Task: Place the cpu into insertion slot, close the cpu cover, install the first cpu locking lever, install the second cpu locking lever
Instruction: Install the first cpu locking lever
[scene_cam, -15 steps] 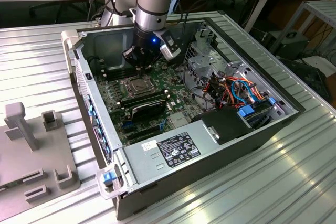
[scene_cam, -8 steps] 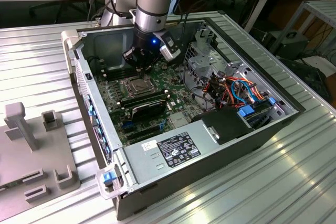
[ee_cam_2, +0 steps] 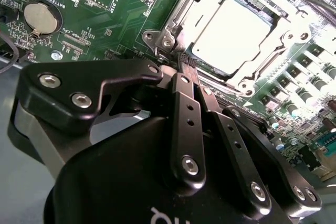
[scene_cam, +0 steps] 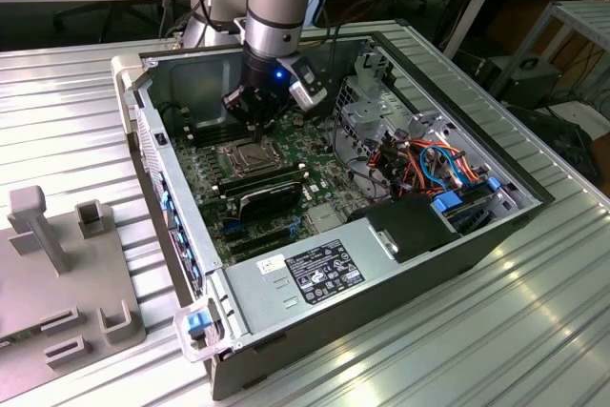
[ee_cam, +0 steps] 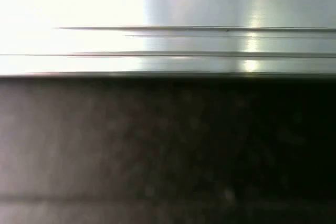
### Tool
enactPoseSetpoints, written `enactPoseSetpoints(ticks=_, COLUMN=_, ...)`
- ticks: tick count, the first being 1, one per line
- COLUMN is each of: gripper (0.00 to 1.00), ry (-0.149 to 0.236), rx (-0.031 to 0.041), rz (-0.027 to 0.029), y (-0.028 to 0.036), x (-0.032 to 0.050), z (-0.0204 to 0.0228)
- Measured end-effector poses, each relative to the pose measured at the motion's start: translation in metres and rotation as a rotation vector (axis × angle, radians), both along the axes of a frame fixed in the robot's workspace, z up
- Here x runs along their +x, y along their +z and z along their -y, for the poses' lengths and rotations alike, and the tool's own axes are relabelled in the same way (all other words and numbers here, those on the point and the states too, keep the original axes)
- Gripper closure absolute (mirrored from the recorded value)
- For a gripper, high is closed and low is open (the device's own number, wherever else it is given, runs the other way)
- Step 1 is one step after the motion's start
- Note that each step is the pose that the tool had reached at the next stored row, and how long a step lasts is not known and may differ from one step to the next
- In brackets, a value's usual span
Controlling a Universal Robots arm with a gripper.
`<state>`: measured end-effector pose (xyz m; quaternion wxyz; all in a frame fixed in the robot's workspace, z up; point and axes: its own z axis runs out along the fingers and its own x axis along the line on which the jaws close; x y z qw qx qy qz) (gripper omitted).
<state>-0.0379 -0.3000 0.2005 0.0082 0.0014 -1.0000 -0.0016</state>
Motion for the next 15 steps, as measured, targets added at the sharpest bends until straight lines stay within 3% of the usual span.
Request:
enactPoseSetpoints(ticks=10, gripper=0.89, ry=0.0, rx=0.0012, rz=0.0004, y=0.0033, x=0.0001, z=-0.0012)
enactPoseSetpoints(ticks=15, gripper=0.89, ry=0.0, rx=0.0006, rz=0.0004, y=0.0112, x=0.0001, z=-0.0012)
